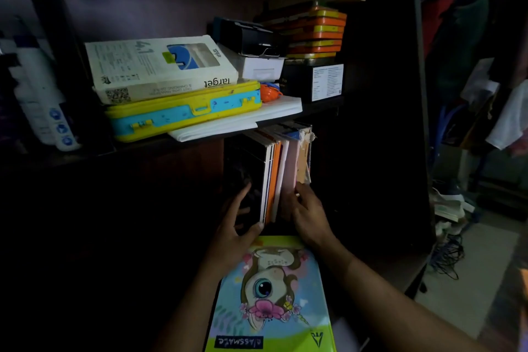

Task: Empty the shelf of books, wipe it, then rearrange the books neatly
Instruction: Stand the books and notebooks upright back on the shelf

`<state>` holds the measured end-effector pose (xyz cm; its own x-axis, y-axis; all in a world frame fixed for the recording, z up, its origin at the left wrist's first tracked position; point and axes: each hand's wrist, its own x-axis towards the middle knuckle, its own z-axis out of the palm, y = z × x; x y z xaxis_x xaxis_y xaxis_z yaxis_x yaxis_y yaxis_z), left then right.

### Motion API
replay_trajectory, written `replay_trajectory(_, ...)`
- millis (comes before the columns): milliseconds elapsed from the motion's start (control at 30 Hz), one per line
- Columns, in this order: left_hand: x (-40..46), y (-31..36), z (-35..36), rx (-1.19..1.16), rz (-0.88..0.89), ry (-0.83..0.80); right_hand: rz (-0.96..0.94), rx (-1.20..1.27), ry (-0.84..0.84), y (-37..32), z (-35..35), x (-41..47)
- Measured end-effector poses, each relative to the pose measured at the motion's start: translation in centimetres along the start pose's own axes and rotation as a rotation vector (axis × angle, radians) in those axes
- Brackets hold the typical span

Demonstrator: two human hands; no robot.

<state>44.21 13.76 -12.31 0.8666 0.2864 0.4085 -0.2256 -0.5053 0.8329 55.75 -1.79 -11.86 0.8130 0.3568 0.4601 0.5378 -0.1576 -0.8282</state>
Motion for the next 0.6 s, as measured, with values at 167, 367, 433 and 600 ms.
replay_trajectory(167,-0.1,0.3,0.1,0.066,0.016,-0.021,-0.069,-0.194,0.046,-0.3,0.2,0.1)
replay_trajectory(367,-0.1,0.9,0.1,-0.021,-0.084,0.004,-0.053,-0.061,0.203,-1.2,-0.2,-0.6)
replay_trajectory(433,-0.2,0.6,0.1,-0.026,-0.110,-0.068,-0.051,-0.030,0.171,-0.8,-0.4,-0.7)
replay_trajectory(600,-0.2,0.3,-0.2,-0.020,-0.138,-0.234,-0.013,0.076,0.100,-0.8,-0.6,-0.6)
